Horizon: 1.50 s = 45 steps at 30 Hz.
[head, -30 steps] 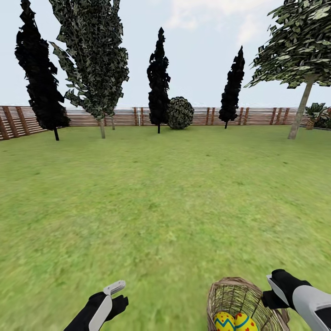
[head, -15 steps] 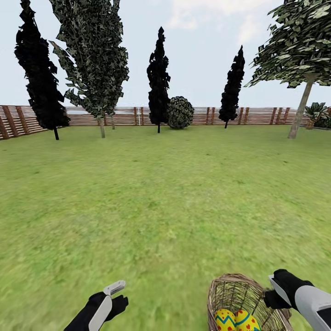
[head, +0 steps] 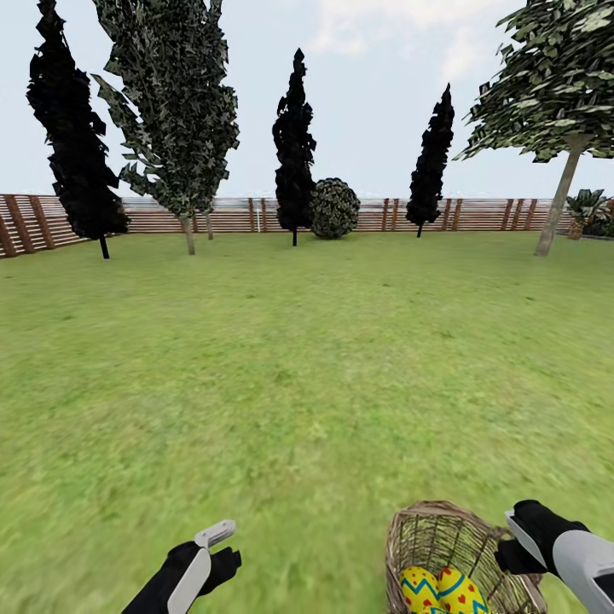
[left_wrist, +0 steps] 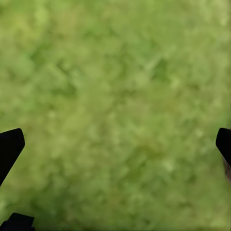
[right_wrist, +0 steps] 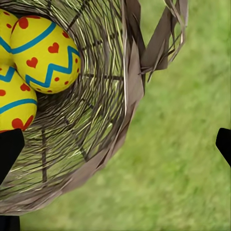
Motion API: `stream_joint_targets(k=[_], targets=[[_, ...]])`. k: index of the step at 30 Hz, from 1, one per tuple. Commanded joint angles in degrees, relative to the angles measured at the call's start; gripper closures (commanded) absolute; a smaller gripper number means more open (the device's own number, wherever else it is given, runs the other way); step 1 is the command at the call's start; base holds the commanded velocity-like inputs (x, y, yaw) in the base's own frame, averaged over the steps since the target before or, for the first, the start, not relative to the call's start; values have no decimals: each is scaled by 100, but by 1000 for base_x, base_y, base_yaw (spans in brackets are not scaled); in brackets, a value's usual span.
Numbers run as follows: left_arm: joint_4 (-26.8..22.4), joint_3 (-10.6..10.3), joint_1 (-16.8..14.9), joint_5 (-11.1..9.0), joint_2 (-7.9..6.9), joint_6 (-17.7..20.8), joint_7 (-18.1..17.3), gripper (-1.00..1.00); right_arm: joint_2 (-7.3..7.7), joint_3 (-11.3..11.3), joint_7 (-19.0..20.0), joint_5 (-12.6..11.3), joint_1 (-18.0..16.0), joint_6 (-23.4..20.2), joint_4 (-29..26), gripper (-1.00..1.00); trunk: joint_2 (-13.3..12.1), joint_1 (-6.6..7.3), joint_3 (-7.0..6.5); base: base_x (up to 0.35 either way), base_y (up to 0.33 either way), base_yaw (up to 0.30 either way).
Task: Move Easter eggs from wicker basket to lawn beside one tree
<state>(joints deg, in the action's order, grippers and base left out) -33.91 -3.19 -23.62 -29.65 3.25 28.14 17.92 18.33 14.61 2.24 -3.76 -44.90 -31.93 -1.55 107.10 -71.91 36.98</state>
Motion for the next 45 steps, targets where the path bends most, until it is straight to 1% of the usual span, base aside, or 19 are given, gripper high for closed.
stream_joint_targets(k=[1,13,21,35,37,38,39,40,41,42,43,45], targets=[[-10,-25,-2,-60,-2,14,54,-100,3,50,22,-37,-1,-33,-12,-100,45,-22,25,0,0,0],[-3,-32,-2,-59,26,16,54,-100,105,42,30,-46,-1,-28,-12,-100,526,-286,240,0,0,0],[-5,-26,-2,-59,18,67,54,-100,86,44,31,-46,-1,-30,-12,-100,847,-461,384,0,0,0],[-36,-13,-2,-48,-37,116,50,-100,65,43,31,-46,-1,-25,-12,-100,1408,-769,635,0,0,0],[-82,-4,-2,-49,-106,149,47,-100,65,44,31,-46,-1,-30,-12,-100,1488,-813,671,0,0,0],[-96,0,-4,-49,-174,197,46,-100,65,47,31,-46,2,-31,-12,-100,1528,-835,689,0,0,0],[-123,6,-6,-59,-290,266,43,-100,65,46,31,-46,1,-32,-12,-100,1569,-857,707,0,0,0],[-179,11,-8,-75,-444,341,39,-100,63,48,31,-46,0,-30,-12,-100,1609,-879,725,0,0,0],[-253,14,-9,-98,-610,415,12,-100,61,49,31,-46,0,-31,-12,-100,1649,-900,743,0,0,0],[-351,17,-10,-143,-835,519,-131,-100,59,49,31,-46,-1,-27,-12,-100,1689,-922,761,0,0,0],[-392,18,-10,-170,-954,585,-281,-100,58,50,31,-46,-1,-28,-12,-100,1729,-944,779,0,0,0],[-436,19,-11,-197,-1131,703,-583,-100,57,49,31,-46,-1,-31,-12,-100,1809,-988,815,0,0,0]])
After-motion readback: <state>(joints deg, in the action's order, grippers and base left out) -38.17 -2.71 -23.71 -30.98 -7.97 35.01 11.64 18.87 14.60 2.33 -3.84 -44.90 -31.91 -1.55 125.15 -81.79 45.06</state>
